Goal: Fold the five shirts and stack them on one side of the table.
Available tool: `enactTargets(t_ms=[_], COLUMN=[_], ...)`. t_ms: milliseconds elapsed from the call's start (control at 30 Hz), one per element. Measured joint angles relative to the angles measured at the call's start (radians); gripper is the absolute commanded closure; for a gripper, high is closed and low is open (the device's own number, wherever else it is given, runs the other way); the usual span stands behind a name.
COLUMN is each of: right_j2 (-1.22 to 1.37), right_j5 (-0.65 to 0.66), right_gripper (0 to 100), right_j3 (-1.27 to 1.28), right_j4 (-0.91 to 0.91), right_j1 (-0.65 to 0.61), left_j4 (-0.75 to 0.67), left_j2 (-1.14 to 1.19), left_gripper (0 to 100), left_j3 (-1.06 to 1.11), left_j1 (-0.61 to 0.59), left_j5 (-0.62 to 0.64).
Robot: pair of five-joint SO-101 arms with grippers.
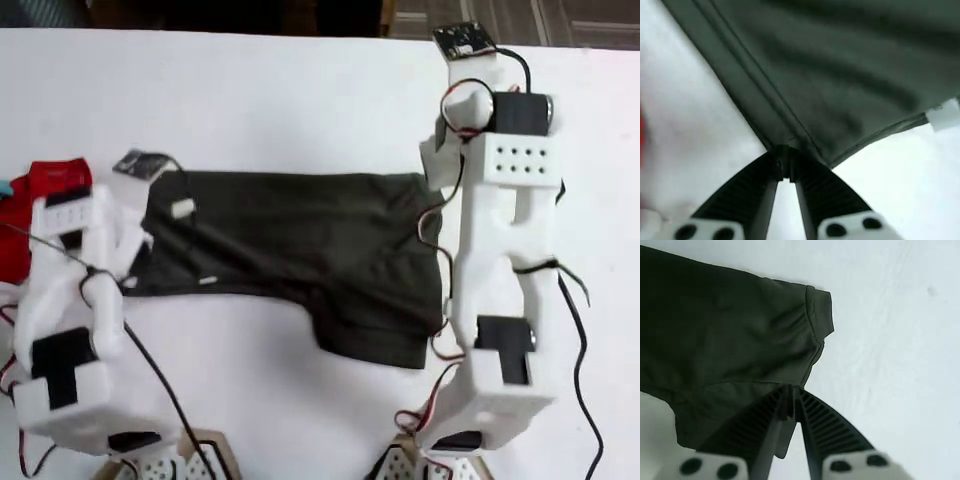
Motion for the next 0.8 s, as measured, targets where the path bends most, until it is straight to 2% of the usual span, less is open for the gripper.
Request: enactTargets(t_ms=[233, 467, 633, 800], right_j2=[-0.241, -0.549, -0.594, -0.594], right_j5=[0.040, 0.087, 0.186, 0.204], right_gripper=[98.1, 98.1, 98.0, 96.1], right_j3=[0.387, 0.893, 1.172, 1.278], right_j4=[-0.017, -0.276, -0.407, -0.454], right_j1=[-0.072, -0.126, -0.221, -0.348], left_j4=[-0.100, -0.121, -0.123, -0.123], left_j2=[-0.060, -0.061, -0.061, -0.061], left_gripper=[97, 97, 97, 97], left_j3=[0.107, 0.114, 0.114, 0.114], left_j1=[-0.043, -0.103, -0.098, -0.092], left_j5=[-0.005, -0.054, -0.055, -0.018])
